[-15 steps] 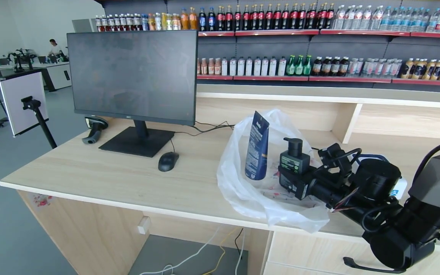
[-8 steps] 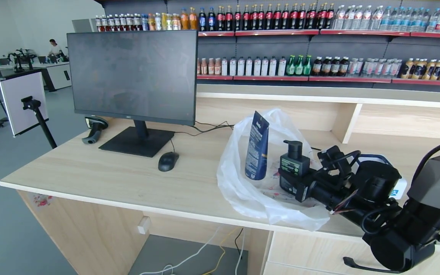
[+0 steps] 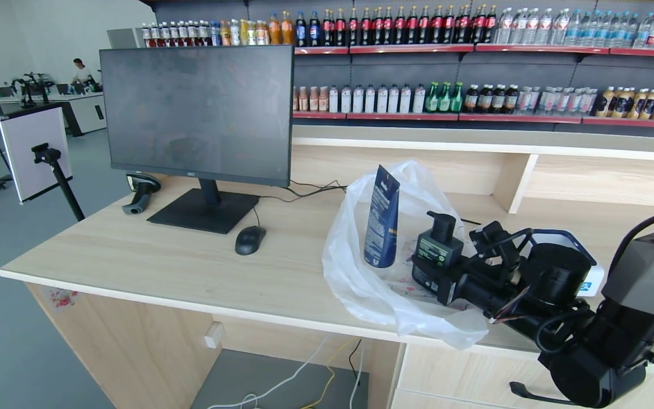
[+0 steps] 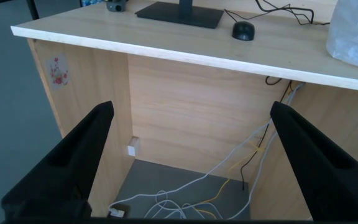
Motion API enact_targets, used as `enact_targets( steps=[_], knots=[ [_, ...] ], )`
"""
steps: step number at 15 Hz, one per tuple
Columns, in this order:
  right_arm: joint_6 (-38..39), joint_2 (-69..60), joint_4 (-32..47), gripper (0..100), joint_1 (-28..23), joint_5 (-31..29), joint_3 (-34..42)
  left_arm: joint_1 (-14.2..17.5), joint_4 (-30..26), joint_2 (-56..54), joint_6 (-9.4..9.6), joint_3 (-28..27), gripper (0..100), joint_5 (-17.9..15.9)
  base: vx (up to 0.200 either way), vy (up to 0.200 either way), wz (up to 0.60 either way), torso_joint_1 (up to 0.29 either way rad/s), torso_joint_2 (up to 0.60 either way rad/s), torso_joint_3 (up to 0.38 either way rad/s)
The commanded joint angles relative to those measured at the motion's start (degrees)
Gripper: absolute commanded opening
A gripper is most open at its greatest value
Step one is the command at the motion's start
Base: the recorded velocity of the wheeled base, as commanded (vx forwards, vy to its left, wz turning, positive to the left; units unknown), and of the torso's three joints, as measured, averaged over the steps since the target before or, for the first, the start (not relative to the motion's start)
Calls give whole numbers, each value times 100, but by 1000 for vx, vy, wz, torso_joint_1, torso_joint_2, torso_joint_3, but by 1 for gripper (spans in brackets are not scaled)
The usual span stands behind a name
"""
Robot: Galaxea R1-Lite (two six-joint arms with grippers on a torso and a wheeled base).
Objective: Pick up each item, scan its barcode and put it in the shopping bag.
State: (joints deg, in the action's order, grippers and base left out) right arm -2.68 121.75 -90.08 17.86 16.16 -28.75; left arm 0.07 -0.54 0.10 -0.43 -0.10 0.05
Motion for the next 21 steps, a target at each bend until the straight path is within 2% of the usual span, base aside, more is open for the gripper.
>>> enact_targets(
  steps=[1, 7, 8, 13, 17, 19, 21],
  knots=[
    [5, 42, 8, 0, -2, 1, -8, 1, 1, -1, -1, 1, 100, 4, 0, 0, 0, 0, 0, 0],
    [5, 51, 8, 0, -37, 1, 115, 1, 1, -1, -1, 1, 100, -5, 0, 0, 0, 0, 0, 0],
    [5, 42, 8, 100, -46, 1, 132, 1, 1, -1, -1, 1, 100, 4, 0, 0, 0, 0, 0, 0],
    [5, -389, 8, 100, -283, 10, 150, 1, 1, -1, -1, 1, 100, -5, 0, 0, 0, 0, 0, 0],
    [5, -1039, 8, 100, -257, 10, 317, 1, 1, -1, -1, 1, 100, -5, 0, 0, 0, 0, 0, 0],
    [5, -1470, 8, 100, -178, 10, 510, 1, 1, -1, -1, 1, 100, 4, 0, 0, 0, 0, 0, 0],
    [5, -2436, 8, 100, -116, 10, 950, 1, 1, -1, -1, 1, 100, -5, 0, 0, 0, 0, 0, 0]
  ],
)
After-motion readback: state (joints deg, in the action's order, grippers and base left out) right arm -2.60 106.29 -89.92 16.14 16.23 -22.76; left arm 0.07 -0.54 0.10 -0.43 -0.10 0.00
